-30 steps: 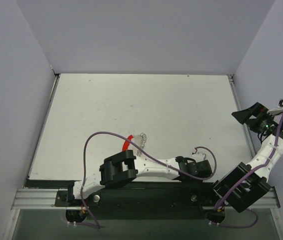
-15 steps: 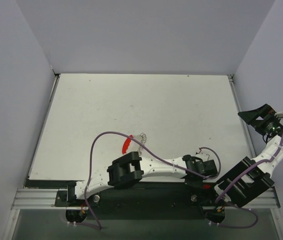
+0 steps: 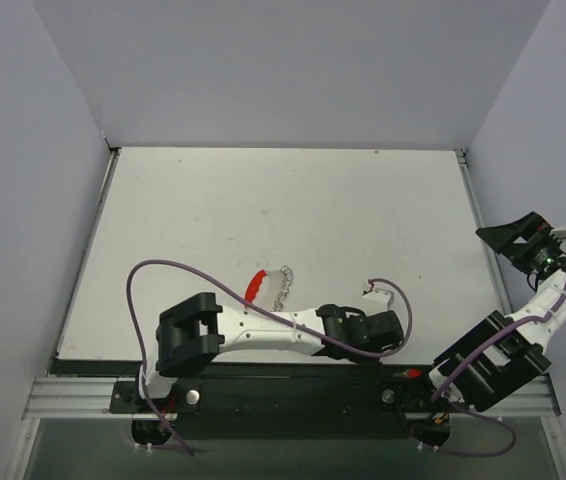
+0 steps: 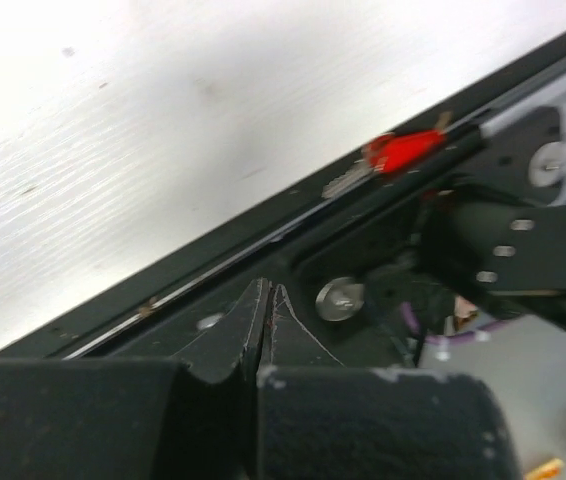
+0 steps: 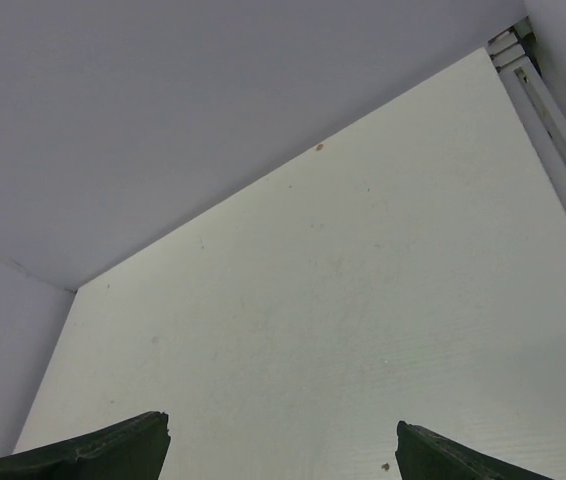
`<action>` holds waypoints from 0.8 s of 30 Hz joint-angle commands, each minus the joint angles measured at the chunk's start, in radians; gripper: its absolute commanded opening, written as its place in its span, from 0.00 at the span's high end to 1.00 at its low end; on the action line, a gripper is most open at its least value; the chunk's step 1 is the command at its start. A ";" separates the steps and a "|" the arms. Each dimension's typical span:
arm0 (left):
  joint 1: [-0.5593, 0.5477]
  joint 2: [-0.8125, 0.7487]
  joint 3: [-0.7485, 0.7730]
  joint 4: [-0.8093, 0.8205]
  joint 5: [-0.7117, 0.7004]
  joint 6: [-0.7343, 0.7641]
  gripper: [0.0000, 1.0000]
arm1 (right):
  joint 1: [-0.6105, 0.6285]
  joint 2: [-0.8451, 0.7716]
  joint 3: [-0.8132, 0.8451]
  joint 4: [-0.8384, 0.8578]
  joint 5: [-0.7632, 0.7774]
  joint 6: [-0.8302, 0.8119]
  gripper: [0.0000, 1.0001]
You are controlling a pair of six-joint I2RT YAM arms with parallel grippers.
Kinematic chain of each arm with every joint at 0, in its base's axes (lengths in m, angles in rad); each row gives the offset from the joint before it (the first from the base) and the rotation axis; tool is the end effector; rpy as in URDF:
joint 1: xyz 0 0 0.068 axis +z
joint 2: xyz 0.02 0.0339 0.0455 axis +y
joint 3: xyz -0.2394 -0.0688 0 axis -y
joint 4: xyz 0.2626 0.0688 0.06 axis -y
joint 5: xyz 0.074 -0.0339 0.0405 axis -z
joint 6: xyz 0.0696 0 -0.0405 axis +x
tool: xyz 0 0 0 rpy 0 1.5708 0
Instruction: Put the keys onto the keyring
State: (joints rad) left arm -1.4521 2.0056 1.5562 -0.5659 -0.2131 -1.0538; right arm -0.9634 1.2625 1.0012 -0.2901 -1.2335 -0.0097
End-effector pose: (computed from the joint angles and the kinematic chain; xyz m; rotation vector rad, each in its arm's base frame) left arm 0.0689 -0.4534 0.1499 0.4532 2.6615 -0.6407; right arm 0.2247 -0.2082 0.2809 0.1773 1.7757 0.6062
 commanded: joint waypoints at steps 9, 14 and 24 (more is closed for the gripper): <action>0.021 0.160 0.233 0.019 0.107 0.085 0.62 | -0.009 0.008 0.135 -0.644 0.101 -0.591 0.00; 0.022 0.239 0.355 -0.016 0.148 0.172 0.59 | -0.012 0.028 0.149 -0.705 0.135 -0.590 0.00; 0.047 0.301 0.334 0.218 0.343 0.265 0.66 | -0.156 0.166 0.258 -0.796 0.091 -0.581 0.00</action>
State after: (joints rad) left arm -1.4120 2.2604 1.8576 -0.4728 0.0204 -0.8444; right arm -1.0767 1.3884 1.1908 -0.9932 -1.0958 -0.5484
